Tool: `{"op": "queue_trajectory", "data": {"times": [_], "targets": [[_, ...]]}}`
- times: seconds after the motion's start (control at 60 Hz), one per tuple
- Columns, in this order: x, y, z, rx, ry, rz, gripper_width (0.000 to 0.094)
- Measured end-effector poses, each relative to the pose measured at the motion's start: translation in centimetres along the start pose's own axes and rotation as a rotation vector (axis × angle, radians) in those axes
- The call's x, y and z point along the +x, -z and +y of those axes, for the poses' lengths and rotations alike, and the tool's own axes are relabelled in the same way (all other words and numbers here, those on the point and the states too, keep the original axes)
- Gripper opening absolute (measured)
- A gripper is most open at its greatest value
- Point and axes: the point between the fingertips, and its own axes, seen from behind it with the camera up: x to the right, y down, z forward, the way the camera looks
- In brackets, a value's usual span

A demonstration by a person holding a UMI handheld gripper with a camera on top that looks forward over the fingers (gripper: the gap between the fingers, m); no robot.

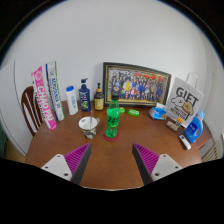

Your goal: Pour water

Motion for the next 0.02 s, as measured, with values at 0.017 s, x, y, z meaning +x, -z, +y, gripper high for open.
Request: {"op": "queue_trajectory", "data": {"times": [0.017], "targets": [[-0.04, 0.05, -0.01, -0.001, 0.0, 0.002, 0.0855]]}}
